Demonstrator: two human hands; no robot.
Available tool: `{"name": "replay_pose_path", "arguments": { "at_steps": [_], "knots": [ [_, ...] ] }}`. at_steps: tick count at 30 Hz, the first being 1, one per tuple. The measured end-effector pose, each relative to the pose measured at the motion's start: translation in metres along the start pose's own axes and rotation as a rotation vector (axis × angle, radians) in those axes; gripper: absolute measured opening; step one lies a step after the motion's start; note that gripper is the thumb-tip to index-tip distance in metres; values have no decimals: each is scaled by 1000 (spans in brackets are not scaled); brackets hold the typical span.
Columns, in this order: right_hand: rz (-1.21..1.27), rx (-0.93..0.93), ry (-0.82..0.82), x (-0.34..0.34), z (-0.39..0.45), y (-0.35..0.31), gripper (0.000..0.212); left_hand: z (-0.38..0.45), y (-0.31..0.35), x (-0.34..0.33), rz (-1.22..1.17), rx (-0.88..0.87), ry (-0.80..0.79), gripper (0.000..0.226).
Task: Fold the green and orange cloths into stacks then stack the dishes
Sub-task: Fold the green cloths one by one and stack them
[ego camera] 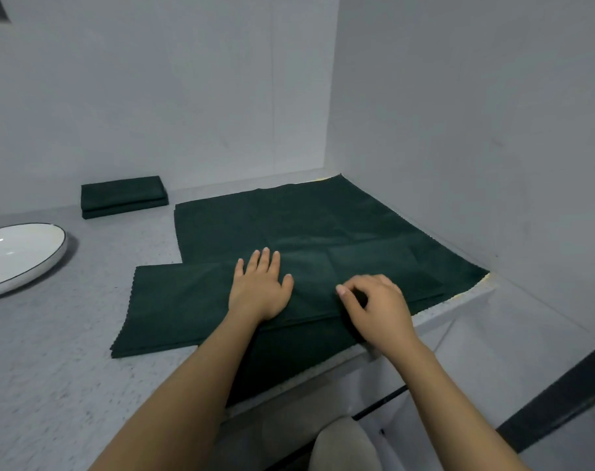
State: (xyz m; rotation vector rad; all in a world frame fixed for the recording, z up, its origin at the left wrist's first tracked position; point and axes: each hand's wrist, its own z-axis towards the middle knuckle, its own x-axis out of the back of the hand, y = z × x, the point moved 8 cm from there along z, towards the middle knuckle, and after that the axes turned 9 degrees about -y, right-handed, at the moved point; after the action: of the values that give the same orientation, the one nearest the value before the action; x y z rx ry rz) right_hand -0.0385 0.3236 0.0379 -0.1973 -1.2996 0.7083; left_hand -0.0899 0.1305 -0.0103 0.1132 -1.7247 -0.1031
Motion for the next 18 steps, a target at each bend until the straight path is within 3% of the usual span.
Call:
{"name": "replay_pose_path", "arguments": {
  "at_steps": [7, 13, 18],
  "knots": [
    [66, -40, -231, -42, 88, -31, 29, -1, 4, 1, -18, -9, 9, 58],
    [-167, -28, -370, -90, 100, -27, 44, -2, -1, 5, -29, -2, 27, 58],
    [-346, -160, -435, -84, 90, 9, 51, -1, -3, 2, -28, 1, 28, 59]
  ]
}}
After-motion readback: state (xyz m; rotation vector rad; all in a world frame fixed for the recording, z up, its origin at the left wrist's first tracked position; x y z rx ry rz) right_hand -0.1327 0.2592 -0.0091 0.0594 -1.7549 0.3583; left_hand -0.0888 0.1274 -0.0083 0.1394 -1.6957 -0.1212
